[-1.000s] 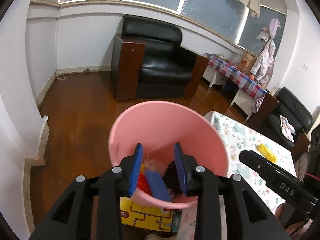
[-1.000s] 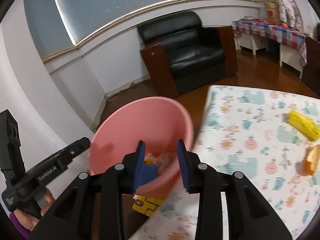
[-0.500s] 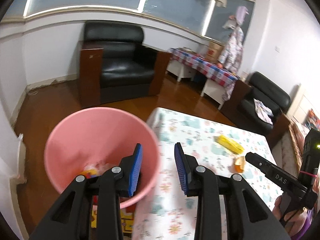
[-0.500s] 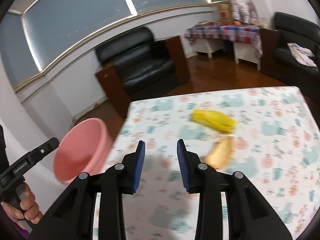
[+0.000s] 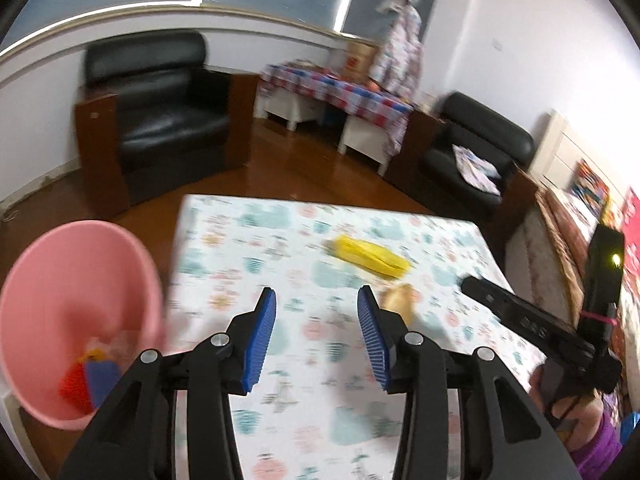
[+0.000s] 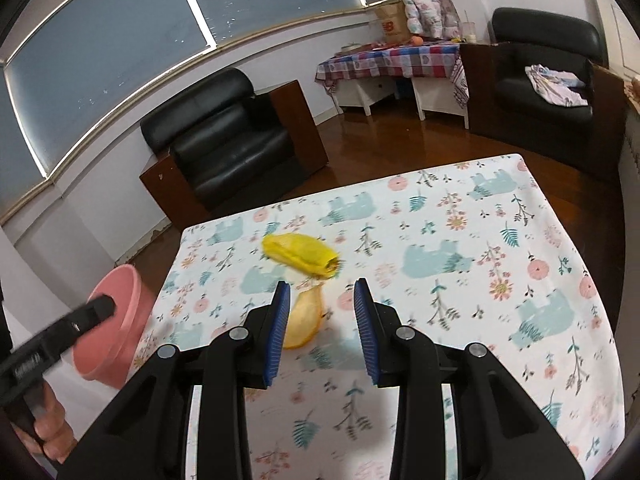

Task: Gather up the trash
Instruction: 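Move both open tools back toward the yellow bag and orange peel, then grasp the orange peel with the left tool while the right tool grasps the yellow bag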

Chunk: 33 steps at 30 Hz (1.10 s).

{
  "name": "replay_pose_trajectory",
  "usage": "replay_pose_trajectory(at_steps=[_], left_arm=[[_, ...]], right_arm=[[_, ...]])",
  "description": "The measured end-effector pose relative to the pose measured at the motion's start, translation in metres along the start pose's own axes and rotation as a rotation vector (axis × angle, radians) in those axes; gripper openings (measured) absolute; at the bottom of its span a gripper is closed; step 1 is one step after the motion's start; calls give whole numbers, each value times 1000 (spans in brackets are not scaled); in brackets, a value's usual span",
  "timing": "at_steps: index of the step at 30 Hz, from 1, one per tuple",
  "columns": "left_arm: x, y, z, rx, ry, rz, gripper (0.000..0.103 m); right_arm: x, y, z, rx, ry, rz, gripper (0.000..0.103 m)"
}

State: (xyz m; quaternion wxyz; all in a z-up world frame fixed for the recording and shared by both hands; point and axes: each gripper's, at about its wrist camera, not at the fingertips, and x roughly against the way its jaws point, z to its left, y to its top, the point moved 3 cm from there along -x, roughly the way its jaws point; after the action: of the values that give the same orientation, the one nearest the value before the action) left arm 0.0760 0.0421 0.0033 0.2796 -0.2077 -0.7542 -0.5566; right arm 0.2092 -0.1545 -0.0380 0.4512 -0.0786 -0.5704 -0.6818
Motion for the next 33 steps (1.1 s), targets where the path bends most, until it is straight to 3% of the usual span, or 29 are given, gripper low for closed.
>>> replay_pose_trajectory(at_steps=[6, 15, 17, 18, 20, 22, 33], left_arm=[[-44, -10, -41, -57, -38, 89, 42], [-108, -24, -50, 39, -49, 225, 41], [-116, -26, -51, 54, -69, 246, 35], [-119, -26, -51, 53, -72, 250, 31], [-123, -29, -56, 34, -75, 257, 14], [-125, -32, -56, 17, -67, 261, 5], [-88, -34, -22, 16, -7, 195, 4]], right_arm=[[-20, 13, -11, -25, 37, 24, 34], [-69, 23, -15, -55, 116, 111, 34], [-76, 25, -14, -56, 135, 123, 34], [-80, 27, -13, -54, 142, 129, 35], [-87, 30, -11, -48, 150, 143, 38], [-93, 32, -9, -43, 154, 150, 43], [-115, 28, 8, 43, 110, 205, 44]])
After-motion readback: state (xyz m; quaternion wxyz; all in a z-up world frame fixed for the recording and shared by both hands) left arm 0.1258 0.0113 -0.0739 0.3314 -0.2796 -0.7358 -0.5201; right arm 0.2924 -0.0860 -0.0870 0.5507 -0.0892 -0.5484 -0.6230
